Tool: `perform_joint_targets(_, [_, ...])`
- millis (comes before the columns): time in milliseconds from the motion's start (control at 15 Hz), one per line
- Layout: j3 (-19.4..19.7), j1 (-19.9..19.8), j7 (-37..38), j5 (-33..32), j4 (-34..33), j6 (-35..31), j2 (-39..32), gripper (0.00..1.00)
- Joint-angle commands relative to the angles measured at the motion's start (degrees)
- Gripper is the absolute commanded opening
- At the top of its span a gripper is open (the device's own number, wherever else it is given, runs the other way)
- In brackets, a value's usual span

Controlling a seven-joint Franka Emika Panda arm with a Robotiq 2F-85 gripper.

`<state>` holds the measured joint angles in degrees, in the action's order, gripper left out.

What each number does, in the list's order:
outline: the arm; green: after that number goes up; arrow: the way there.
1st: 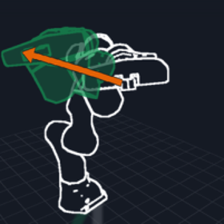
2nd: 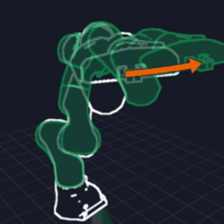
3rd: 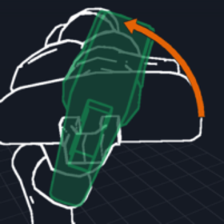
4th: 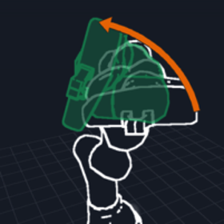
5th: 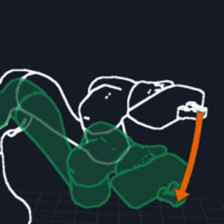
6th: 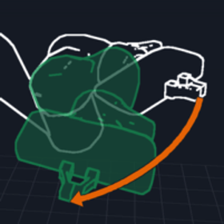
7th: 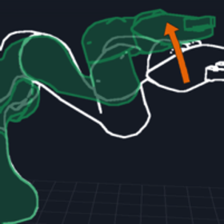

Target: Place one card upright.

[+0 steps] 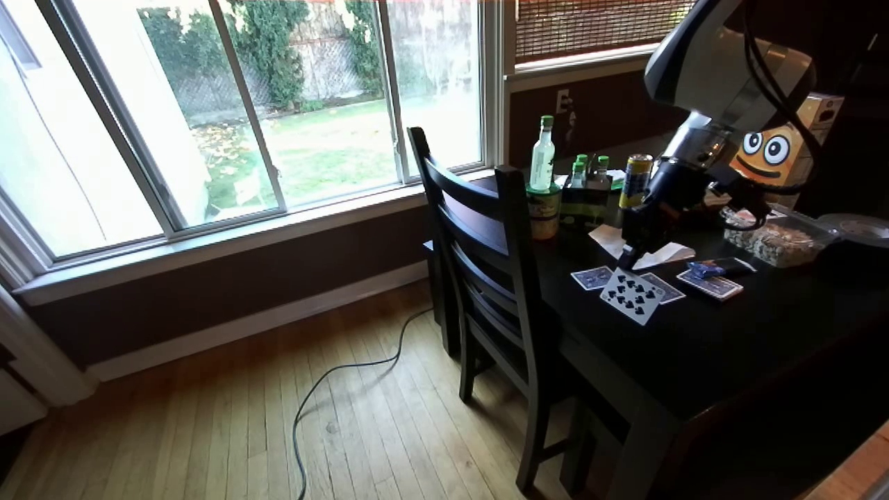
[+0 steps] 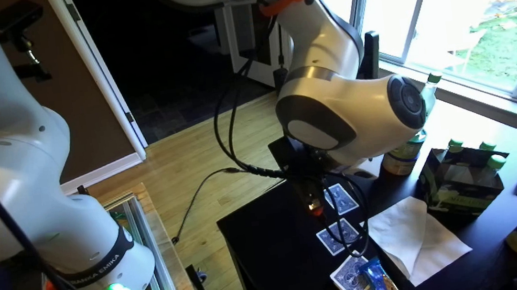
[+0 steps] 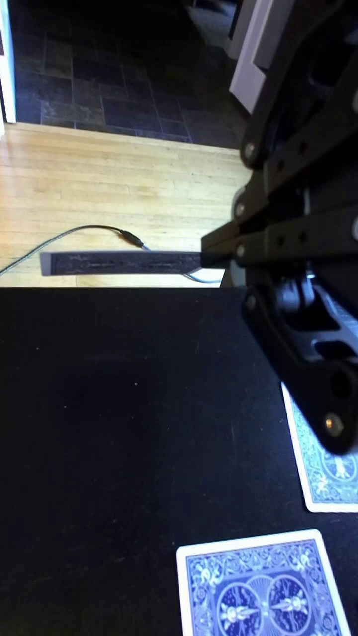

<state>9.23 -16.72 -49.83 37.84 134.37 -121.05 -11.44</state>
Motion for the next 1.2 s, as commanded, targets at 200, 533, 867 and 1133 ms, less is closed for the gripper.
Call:
perform_joint_targets(200, [-0.16,-3.55,-7.80,5.65,-6.96,4.96,-8.83,0.00])
perform_joint_targets(533, [-0.39,-5.43,-9.15,6.02,-11.02,6.77,-14.10,0.00])
perform_joint_targets(867, [-0.24,-6.16,-7.60,3.87,-14.30,7.42,-17.82,0.26])
perform_joint_targets(1133, [0.55,-4.85,-5.60,0.29,-14.94,4.10,-17.80,0.47])
